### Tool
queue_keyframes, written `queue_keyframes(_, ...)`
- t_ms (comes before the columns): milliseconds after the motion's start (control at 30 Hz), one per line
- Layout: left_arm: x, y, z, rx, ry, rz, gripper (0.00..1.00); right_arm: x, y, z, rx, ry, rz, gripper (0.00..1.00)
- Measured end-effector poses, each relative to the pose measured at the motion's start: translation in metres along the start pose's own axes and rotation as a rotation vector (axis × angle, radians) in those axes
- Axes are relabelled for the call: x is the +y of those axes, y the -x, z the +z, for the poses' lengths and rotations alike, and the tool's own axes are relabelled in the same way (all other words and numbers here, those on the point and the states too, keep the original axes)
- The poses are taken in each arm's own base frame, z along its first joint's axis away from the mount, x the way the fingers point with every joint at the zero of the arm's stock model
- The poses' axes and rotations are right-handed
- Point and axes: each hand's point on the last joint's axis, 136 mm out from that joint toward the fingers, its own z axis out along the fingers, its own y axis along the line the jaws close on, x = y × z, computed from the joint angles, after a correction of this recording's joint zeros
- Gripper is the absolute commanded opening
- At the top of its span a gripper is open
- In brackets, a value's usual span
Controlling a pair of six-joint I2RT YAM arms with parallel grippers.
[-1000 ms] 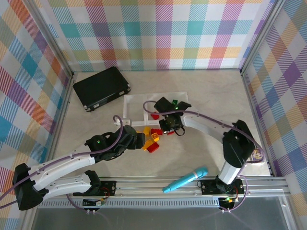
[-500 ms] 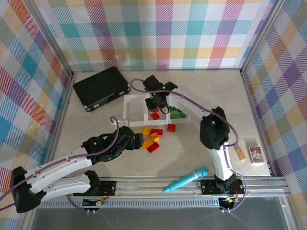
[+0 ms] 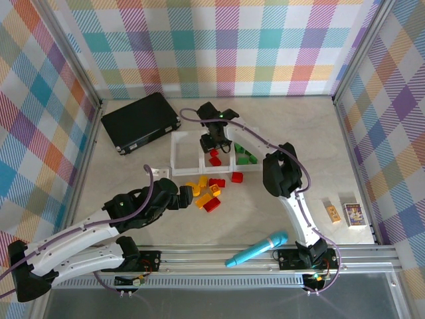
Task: Sort the legos into containers by color
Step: Place the lego in the container, then pick up the lego from the center of the table.
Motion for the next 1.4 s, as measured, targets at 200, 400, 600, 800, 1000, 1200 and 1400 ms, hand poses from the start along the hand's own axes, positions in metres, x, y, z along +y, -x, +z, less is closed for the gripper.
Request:
queue_keyframes(200, -0.001, -0.005, 0.008, 0.026, 0.021, 0.016, 1.0, -0.011, -0.031, -0.052, -0.037, -0.001, 0.092, 0.74)
queue_keyframes(400, -0.008, -0.008, 0.017, 0.043, 0.015, 0.02, 1.0, -0.035, -0.083, -0.104, -0.159, -0.025, 0.324, 0.76)
queue_keyframes(600, -0.014, -0.011, 0.021, 0.058, -0.002, 0.019, 1.0, -0.033, -0.142, -0.067, -0.12, -0.098, 0.481, 0.79)
queue_keyframes(800, -0.016, -0.009, 0.02, 0.053, -0.01, 0.014, 1.0, -0.026, -0.157, -0.035, -0.104, -0.137, 0.569, 0.82)
queue_keyframes(1000, -0.016, -0.004, 0.012, 0.027, -0.035, -0.002, 1.0, -0.029, -0.151, -0.015, -0.131, -0.174, 0.621, 0.79)
queue_keyframes(1200, -0.012, -0.006, 0.011, 0.034, -0.025, 0.003, 1.0, -0.036, -0.15, 0.004, -0.131, -0.212, 0.639, 0.72)
queue_keyframes(1400, -0.012, -0.005, 0.01, 0.032, -0.027, 0.001, 1.0, -0.036, -0.14, 0.009, -0.148, -0.219, 0.625, 0.56)
